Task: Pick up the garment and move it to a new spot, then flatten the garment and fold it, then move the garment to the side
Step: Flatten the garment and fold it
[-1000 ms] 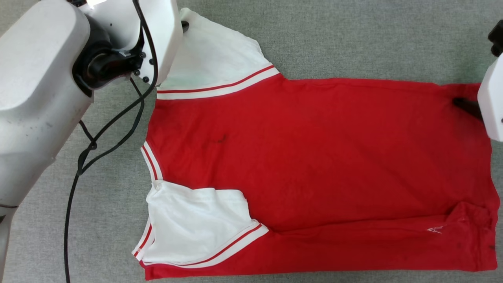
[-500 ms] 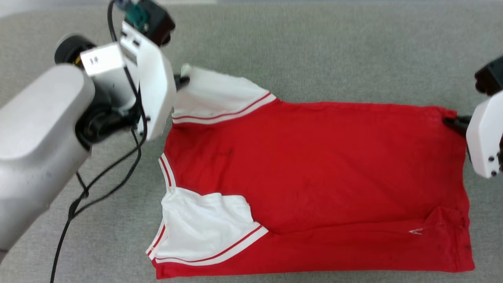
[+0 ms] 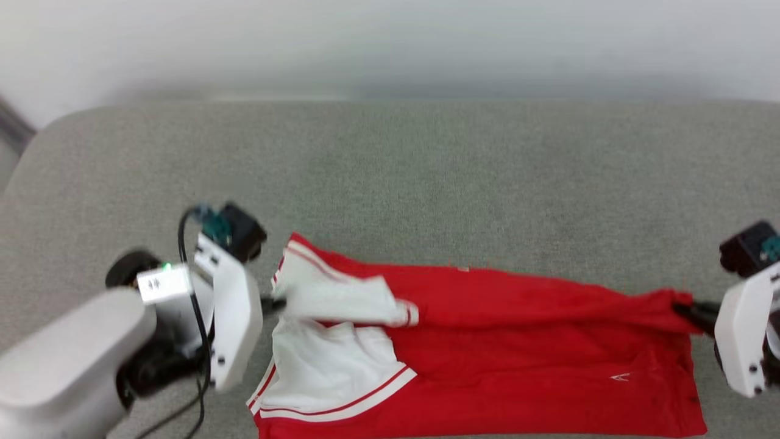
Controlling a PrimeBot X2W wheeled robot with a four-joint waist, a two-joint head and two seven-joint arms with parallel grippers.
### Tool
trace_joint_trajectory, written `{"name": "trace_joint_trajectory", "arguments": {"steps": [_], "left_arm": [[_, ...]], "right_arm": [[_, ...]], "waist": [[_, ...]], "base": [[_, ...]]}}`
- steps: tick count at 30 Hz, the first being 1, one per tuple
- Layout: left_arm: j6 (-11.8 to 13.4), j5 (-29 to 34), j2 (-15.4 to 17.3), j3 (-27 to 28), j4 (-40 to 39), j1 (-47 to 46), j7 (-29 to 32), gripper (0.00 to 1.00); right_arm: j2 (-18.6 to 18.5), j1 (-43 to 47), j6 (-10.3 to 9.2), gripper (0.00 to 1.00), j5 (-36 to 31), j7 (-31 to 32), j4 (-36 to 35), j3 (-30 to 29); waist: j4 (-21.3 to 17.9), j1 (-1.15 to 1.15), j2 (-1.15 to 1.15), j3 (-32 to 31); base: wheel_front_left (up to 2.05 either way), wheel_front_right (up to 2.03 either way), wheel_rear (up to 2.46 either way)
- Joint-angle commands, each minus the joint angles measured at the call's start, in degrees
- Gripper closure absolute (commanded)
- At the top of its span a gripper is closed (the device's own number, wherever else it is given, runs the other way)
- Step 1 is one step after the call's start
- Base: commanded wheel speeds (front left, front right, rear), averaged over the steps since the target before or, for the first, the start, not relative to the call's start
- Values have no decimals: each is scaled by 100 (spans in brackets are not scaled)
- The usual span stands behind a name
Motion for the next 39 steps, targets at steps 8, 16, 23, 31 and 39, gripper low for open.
{"name": "trace_joint_trajectory", "arguments": {"steps": [8,16,23,31,39], "left_arm": [[289,-218,172,-369,-191,1072,-175,100],[267,-280,-122,-525,303,1514,-495,100],[361,-37,-83,-301,346,1597,-1301,0],[1082,549,-90,167,155,1864,-2939,0],[2000,1106,-335,473,330,2167,-4251,0]], "right_arm": [[0,968,-4,100,116,-213,-12,-100],[321,1297,-4,89,-30,-359,293,-44],[290,1338,-3,0,-128,-764,239,-255],[219,1717,-3,0,63,-1390,-35,-1150],[551,2234,-3,0,204,-1567,380,-2121]], "waist": [[-5,1,0,-239],[-64,1,0,-132],[-111,1,0,-306],[-76,1,0,-523],[-3,1,0,-509]], "base": [[0,0,0],[0,0,0],[0,0,0],[0,0,0],[0,0,0]]}}
